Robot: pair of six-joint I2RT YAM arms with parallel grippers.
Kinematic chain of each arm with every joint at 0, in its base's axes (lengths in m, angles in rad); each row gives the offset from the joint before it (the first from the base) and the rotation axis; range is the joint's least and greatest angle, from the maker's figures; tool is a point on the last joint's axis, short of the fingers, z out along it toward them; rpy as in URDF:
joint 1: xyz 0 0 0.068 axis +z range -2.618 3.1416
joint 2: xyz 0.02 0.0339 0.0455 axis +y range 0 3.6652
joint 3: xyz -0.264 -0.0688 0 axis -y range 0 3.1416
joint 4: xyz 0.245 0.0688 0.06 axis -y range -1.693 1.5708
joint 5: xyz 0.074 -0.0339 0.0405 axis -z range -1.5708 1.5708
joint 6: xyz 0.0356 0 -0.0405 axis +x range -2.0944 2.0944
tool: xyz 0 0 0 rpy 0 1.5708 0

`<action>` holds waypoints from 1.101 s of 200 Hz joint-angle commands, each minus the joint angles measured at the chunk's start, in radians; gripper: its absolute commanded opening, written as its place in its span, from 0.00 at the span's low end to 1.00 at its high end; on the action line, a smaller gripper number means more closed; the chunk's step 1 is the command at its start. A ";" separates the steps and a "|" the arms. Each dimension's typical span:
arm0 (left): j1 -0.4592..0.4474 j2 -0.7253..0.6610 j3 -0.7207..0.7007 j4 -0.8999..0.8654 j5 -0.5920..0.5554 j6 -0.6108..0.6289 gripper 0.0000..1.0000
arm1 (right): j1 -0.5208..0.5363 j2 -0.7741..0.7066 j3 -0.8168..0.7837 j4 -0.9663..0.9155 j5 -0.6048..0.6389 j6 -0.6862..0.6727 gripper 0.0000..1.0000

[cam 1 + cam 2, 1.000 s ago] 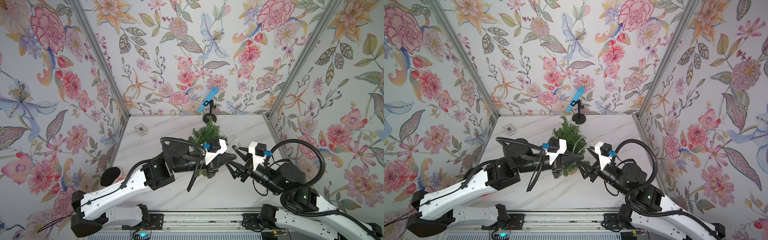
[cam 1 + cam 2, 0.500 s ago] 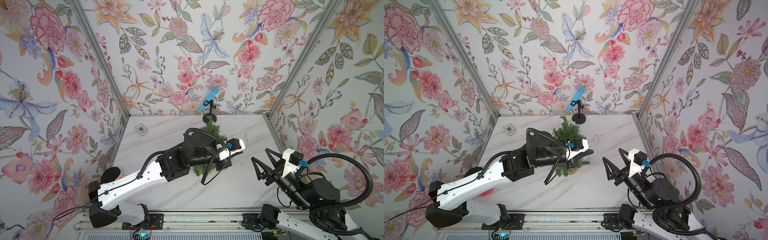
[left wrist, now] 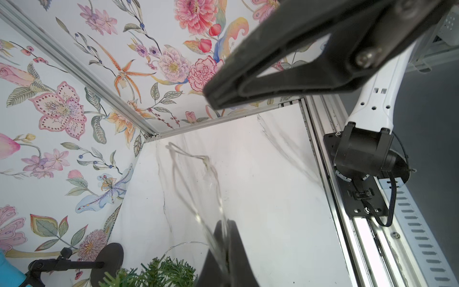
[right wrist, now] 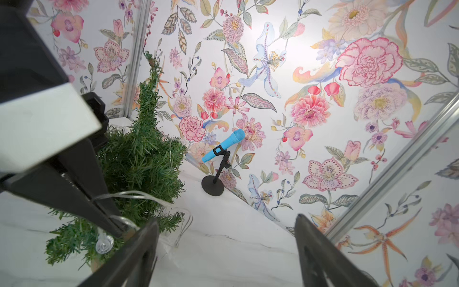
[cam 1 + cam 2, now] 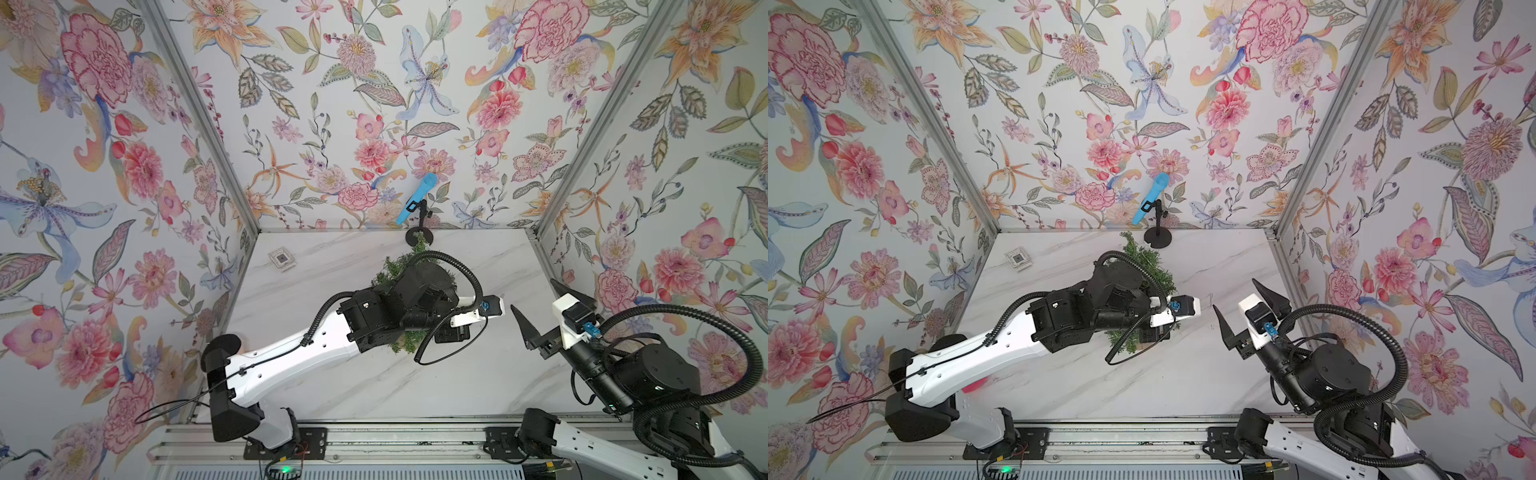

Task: Wrap string light around the christmas tree
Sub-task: Wrap the light string around the Christmas tree.

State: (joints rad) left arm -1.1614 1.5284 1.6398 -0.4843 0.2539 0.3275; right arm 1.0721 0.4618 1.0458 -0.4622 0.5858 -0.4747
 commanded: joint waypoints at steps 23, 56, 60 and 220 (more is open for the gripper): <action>-0.016 0.001 0.041 -0.034 0.005 0.062 0.00 | -0.002 0.037 0.004 -0.019 -0.020 -0.164 0.80; -0.015 -0.013 0.032 -0.022 0.026 0.061 0.00 | -0.001 0.042 -0.014 -0.021 -0.050 -0.171 0.80; -0.015 -0.013 0.031 -0.023 0.028 0.063 0.00 | -0.001 0.044 -0.017 -0.021 -0.046 -0.176 0.80; -0.026 -0.110 -0.055 0.071 0.020 0.096 0.49 | -0.005 0.130 -0.007 0.006 -0.126 -0.155 0.00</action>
State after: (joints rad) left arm -1.1694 1.4761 1.6173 -0.4980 0.2733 0.4091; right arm 1.0714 0.5827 1.0462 -0.4557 0.4805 -0.6460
